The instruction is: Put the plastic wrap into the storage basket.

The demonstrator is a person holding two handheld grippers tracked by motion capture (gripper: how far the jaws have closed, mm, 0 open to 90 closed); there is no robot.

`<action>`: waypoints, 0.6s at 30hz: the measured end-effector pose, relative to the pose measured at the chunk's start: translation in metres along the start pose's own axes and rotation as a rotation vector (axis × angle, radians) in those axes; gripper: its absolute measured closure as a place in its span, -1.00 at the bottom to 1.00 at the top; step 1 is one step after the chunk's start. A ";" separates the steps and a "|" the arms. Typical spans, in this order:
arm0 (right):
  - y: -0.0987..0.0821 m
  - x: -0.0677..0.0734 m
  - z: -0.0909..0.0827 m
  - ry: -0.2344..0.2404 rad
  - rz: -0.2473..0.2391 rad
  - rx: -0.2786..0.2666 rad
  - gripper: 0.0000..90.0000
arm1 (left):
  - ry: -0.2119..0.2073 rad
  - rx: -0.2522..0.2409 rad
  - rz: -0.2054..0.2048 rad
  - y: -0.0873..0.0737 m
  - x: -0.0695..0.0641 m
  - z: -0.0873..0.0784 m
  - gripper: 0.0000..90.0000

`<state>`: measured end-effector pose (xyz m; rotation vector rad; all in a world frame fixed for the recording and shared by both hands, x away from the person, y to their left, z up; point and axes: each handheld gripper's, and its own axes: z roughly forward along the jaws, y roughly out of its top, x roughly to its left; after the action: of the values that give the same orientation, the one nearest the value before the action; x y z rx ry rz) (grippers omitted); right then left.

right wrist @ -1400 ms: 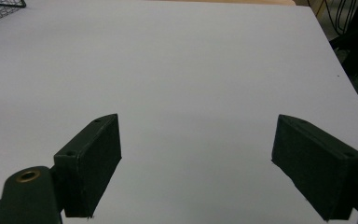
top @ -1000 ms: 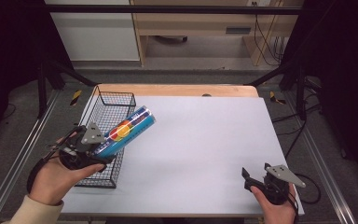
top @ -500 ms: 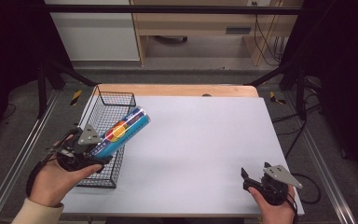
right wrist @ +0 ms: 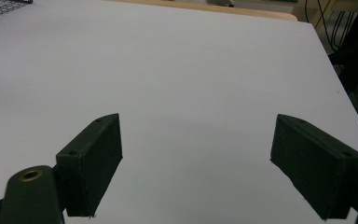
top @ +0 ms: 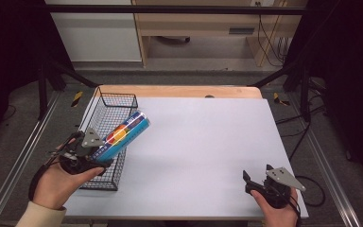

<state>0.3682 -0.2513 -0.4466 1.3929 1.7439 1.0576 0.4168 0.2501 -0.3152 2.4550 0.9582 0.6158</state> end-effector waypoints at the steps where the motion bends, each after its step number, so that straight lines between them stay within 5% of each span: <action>1: 0.000 0.000 0.000 -0.001 -0.002 -0.001 -0.63 | 0.005 0.002 -0.003 -0.001 0.000 -0.001 -0.29; 18: 0.000 0.000 0.001 -0.006 -0.002 0.000 -0.63 | 0.027 0.025 -0.036 -0.010 0.008 -0.007 -0.29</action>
<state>0.3685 -0.2510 -0.4472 1.3925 1.7404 1.0508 0.4126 0.2640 -0.3133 2.4515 1.0241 0.6304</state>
